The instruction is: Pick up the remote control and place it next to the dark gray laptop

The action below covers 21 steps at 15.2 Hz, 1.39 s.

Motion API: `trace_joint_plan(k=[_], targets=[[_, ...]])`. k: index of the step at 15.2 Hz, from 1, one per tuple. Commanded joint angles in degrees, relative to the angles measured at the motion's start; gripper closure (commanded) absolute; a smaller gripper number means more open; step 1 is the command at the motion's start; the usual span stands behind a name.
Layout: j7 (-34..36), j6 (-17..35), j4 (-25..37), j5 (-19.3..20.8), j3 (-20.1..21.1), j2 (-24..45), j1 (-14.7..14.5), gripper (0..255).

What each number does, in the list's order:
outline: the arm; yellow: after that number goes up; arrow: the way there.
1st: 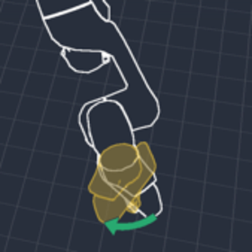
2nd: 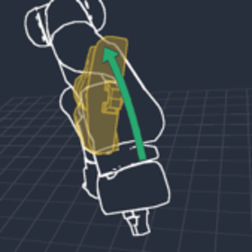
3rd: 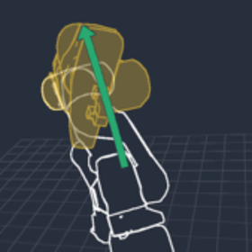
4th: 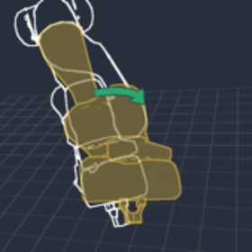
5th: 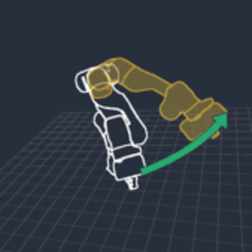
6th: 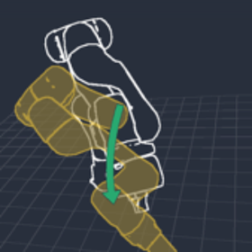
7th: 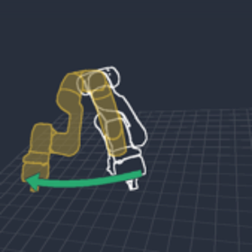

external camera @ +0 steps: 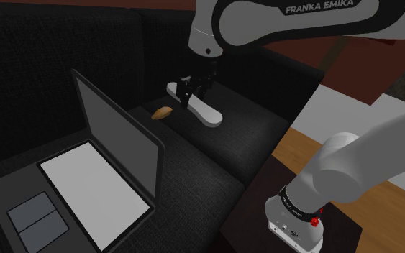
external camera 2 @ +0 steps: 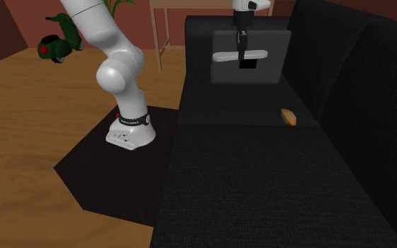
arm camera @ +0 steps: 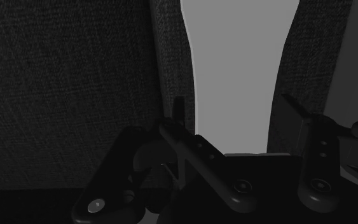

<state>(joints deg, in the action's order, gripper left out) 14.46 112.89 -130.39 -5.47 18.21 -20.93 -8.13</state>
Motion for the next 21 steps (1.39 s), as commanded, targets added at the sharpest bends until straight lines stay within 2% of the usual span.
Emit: trace_joint_plan(k=[1,21], targets=[[0.1,1.5,-1.1,0.0,0.1,0.4,0.0,255],[1.5,18.1,-11.3,1.0,2.0,6.9,0.2,255]])
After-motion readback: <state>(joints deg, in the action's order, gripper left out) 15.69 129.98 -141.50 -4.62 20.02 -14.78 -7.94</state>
